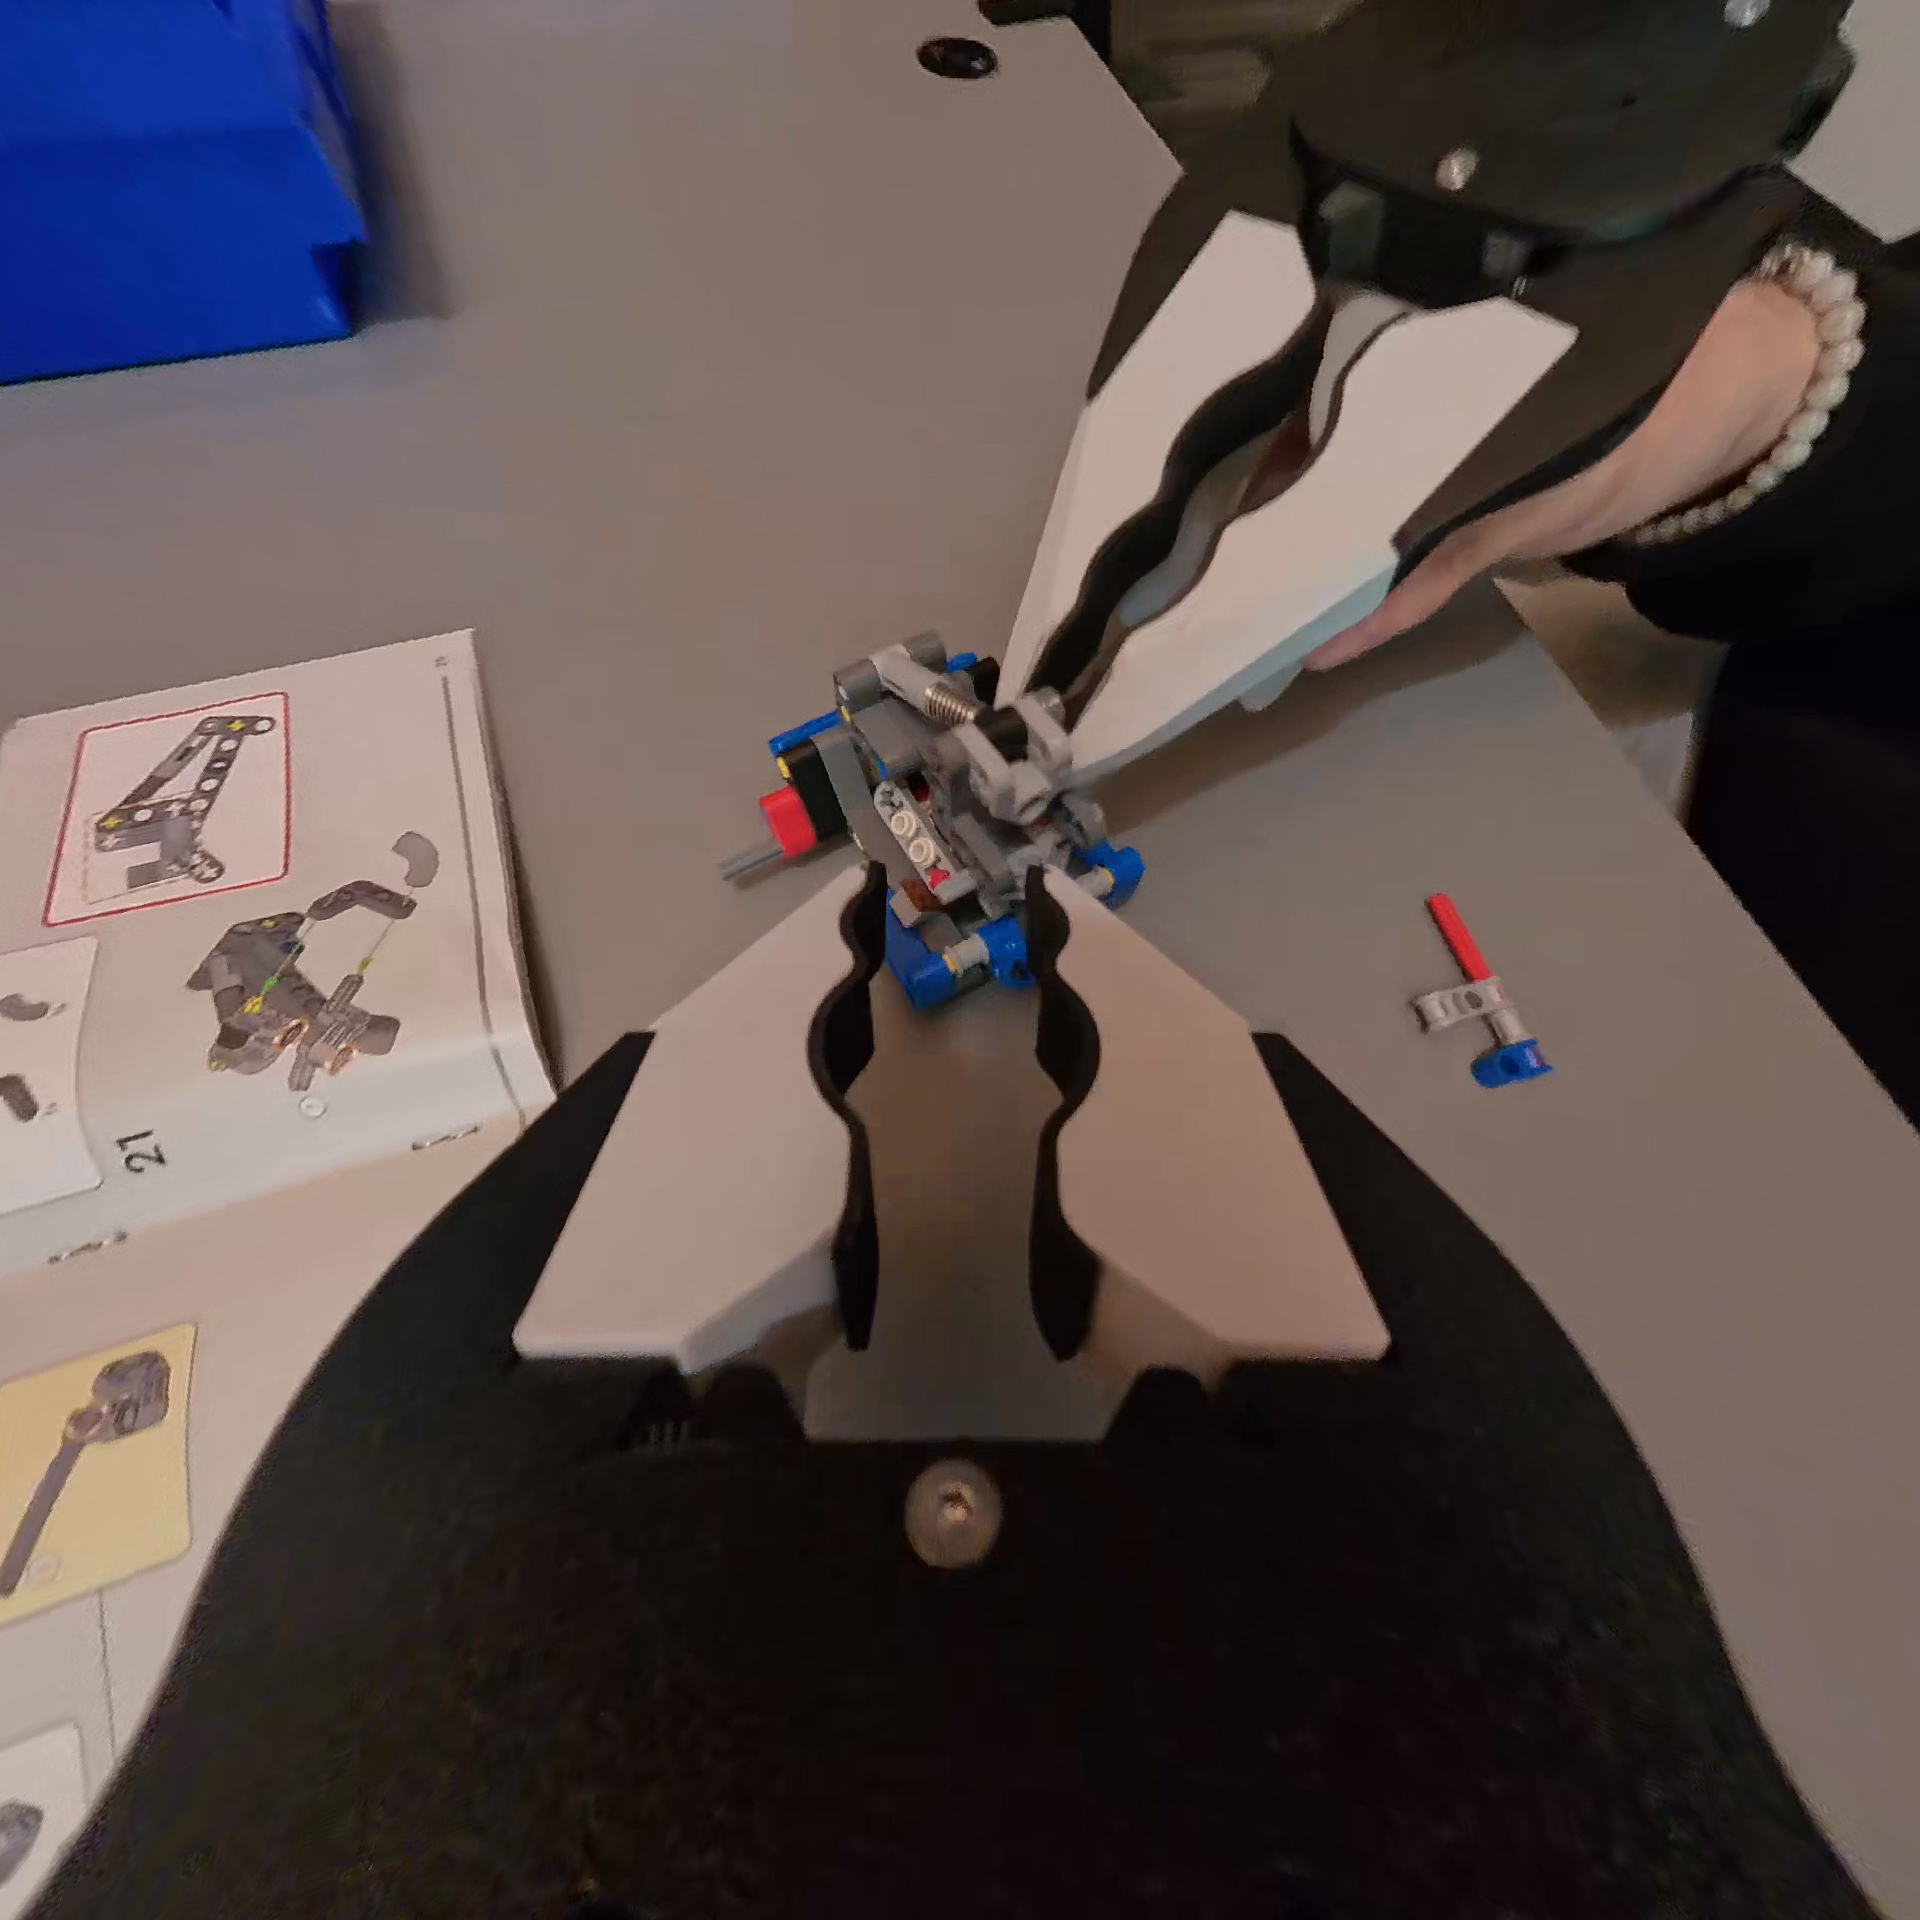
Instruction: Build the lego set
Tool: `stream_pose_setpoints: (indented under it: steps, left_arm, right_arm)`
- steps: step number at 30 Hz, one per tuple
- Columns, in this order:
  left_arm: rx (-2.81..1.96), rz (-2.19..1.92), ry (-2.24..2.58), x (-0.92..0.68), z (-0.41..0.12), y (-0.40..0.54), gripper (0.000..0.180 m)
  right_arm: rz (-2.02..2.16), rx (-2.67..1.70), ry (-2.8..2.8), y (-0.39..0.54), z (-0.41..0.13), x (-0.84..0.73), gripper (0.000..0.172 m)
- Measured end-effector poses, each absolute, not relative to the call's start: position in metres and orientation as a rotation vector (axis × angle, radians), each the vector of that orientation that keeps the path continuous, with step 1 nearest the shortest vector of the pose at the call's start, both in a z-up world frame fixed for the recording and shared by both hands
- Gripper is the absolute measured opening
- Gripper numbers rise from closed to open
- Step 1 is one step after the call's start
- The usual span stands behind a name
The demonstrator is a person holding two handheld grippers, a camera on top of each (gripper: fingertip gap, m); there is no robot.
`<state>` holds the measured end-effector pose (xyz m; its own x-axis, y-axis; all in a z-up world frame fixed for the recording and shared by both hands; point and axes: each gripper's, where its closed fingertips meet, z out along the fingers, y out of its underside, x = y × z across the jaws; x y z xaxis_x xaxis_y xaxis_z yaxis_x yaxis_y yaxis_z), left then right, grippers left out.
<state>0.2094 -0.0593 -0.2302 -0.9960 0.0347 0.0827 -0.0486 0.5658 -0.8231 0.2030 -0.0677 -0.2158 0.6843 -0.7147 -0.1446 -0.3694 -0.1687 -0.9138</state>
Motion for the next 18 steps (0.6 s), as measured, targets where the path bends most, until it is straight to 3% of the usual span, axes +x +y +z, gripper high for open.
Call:
stream_pose_setpoints:
  steps: [10, 18]
  left_arm:
    - [-0.122, 1.489, -2.557, 0.203, -0.229, -0.061, 0.023]
    - [0.042, 1.530, -2.539, 0.226, -0.224, -0.060, 0.019]
  right_arm:
    - [-0.652, -1.811, 0.807, -0.077, -0.209, 0.213, 0.005]
    - [-0.719, -1.852, 0.819, -0.079, -0.214, 0.218, 0.004]
